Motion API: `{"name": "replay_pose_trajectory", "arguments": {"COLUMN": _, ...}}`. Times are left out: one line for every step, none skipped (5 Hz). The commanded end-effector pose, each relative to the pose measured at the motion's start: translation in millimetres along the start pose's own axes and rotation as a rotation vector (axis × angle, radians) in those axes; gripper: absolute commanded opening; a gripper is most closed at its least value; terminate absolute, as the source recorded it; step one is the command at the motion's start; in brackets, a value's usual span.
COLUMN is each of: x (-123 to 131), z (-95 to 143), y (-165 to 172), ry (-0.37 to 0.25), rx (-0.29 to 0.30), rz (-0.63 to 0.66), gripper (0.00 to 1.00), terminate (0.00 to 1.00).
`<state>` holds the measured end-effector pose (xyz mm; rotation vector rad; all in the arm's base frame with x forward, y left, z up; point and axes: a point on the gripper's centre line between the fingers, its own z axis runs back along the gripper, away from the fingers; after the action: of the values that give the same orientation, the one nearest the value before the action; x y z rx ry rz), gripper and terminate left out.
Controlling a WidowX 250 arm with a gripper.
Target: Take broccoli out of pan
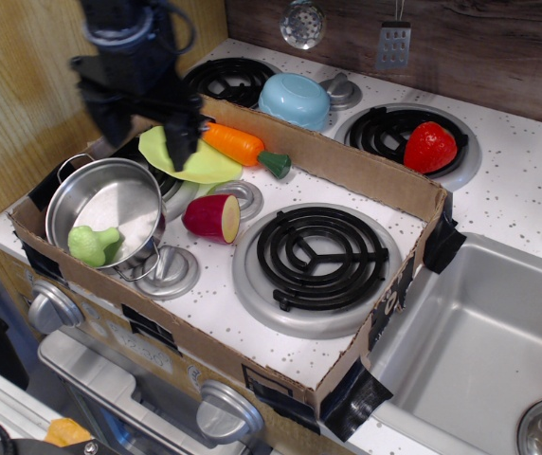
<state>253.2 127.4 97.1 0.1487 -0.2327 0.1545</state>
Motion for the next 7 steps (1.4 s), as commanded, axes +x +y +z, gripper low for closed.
{"name": "replay_pose_trajectory", "arguments": {"x": -17.4, "z": -9.0, "y": 15.0, "ry": 0.027, "rx": 0.047, "rz": 0.014, "gripper": 1.0, "terminate": 0.0}}
{"name": "replay_pose_trajectory", "arguments": {"x": -30.8, "z": -19.9, "y": 21.6, "ry": 0.066, "rx": 0.059, "rz": 0.012, "gripper": 1.0, "terminate": 0.0}}
{"name": "replay_pose_trajectory", "arguments": {"x": -38.5, "z": -34.0, "y": 28.8, "ry": 0.078, "rx": 0.062, "rz": 0.012, "gripper": 1.0, "terminate": 0.0}}
{"name": "replay_pose_trajectory", "arguments": {"x": -39.4, "z": -39.8, "y": 35.2, "ry": 0.092, "rx": 0.06, "rz": 0.009, "gripper": 1.0, "terminate": 0.0}}
{"name": "replay_pose_trajectory", "arguments": {"x": -39.8, "z": -46.1, "y": 37.7, "ry": 0.089, "rx": 0.057, "rz": 0.01, "gripper": 1.0, "terminate": 0.0}}
{"name": "replay_pose_trajectory", "arguments": {"x": -39.8, "z": -50.2, "y": 39.7, "ry": 0.1, "rx": 0.052, "rz": 0.017, "gripper": 1.0, "terminate": 0.0}}
{"name": "replay_pose_trajectory", "arguments": {"x": -41.6, "z": -59.1, "y": 36.9, "ry": 0.098, "rx": 0.037, "rz": 0.02, "gripper": 1.0, "terminate": 0.0}}
